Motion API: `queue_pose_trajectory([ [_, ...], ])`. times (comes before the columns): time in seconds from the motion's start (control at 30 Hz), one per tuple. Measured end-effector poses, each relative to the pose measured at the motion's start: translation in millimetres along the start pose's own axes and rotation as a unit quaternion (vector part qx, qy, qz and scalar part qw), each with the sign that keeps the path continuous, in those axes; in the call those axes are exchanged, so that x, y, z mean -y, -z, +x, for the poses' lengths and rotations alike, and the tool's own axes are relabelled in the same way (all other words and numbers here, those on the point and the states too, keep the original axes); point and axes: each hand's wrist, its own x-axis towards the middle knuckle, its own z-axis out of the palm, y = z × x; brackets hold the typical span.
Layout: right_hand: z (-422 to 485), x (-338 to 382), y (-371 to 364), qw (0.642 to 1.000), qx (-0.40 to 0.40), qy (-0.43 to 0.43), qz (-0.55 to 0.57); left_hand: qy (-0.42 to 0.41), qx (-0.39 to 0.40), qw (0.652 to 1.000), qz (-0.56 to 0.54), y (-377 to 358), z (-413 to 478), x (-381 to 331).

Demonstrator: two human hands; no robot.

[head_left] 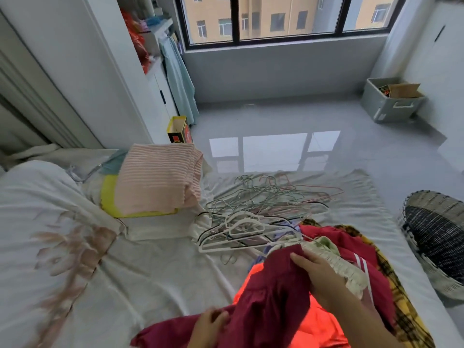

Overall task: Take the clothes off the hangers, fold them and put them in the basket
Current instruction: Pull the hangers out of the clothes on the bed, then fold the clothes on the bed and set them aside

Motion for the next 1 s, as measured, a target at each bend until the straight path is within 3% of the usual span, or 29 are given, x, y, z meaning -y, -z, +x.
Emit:
queue_pose_trajectory([
  [0.07,-21,15,-28,0.998,0.054,0.011,0.024,-0.057,-0.037,0.997,-0.031,34,-43,-84],
  [0.17,-56,41,-65,0.991,0.124,0.03,0.03,-0.125,-0.051,0.989,-0.055,68,-39,-125],
  [0.33,-108,69,-99,0.977,0.188,0.104,0.009,-0.137,0.121,0.972,-0.145,117,-47,-146],
  [0.5,-131,77,-100,0.972,0.116,0.206,-0.004,-0.131,0.296,0.93,-0.175,151,-86,-109],
  [0.57,-136,78,-99,0.971,0.09,0.222,-0.016,-0.127,0.305,0.932,-0.146,163,-106,-97],
  [0.63,-142,78,-99,0.967,0.073,0.241,-0.048,-0.139,0.24,0.949,-0.15,182,-126,-98],
  [0.77,-161,90,-99,0.95,0.048,0.283,-0.122,-0.232,0.055,0.943,-0.233,251,-183,-137],
  [0.9,-191,111,-99,0.92,0.047,0.349,-0.171,-0.333,-0.1,0.925,-0.156,300,-270,-194],
  [1.0,-226,128,-96,0.906,0.06,0.387,-0.161,-0.363,-0.185,0.907,-0.105,306,-339,-222],
])
